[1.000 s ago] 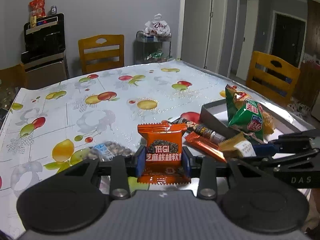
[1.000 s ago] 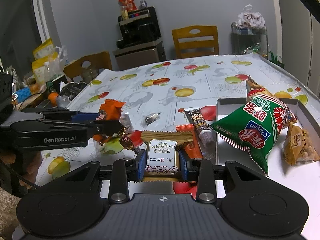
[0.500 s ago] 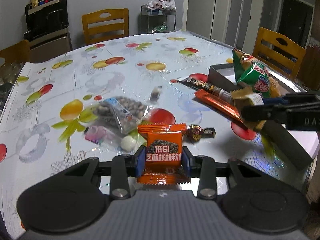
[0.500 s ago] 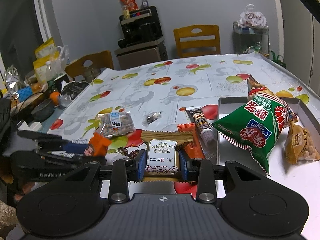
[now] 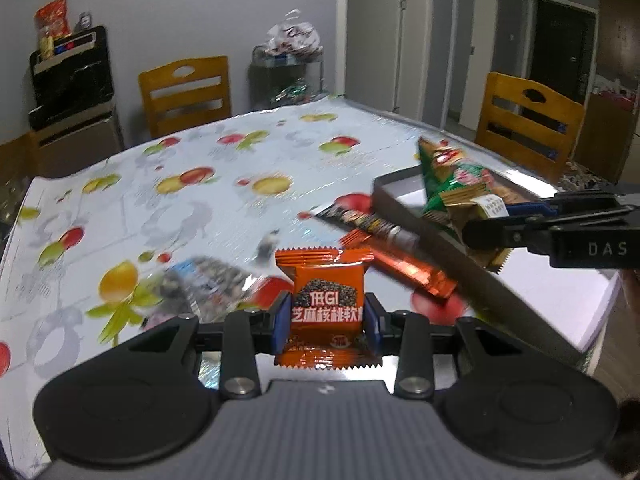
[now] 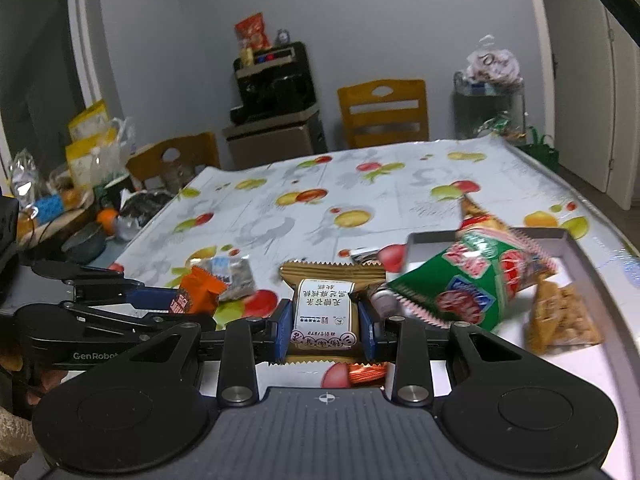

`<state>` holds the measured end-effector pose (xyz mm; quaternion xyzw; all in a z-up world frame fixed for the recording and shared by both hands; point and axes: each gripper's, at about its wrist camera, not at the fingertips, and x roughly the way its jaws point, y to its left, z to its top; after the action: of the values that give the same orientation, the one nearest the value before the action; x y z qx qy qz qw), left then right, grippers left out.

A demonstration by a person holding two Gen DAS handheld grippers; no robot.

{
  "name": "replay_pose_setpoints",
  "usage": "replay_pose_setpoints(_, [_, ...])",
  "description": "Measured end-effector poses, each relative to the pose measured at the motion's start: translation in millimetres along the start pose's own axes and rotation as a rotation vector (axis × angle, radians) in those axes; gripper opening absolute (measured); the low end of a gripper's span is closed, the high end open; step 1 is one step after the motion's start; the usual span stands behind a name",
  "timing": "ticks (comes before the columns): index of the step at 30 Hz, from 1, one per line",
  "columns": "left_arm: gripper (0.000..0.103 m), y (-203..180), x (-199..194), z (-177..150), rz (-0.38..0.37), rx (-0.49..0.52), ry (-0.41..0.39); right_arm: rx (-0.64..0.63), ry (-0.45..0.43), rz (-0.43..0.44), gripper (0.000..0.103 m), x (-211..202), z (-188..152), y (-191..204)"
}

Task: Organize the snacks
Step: 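Carry the wafer pack and orange candy over the gray tray with both grippers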

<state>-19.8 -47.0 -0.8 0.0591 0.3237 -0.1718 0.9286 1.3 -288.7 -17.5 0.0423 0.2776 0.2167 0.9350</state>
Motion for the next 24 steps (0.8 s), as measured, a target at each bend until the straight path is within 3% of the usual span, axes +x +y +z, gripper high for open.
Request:
replay_pose_setpoints(13, [0.035,-74,1,32,-0.156,0.139,-0.051,0.072,-0.027,-0.125,0.035,-51,-14,-54])
replay_pose_setpoints(24, [0.035,-141,22,41,-0.286,0.247,-0.013,0.13,0.018,-0.237,0.035,-78,-41,-94])
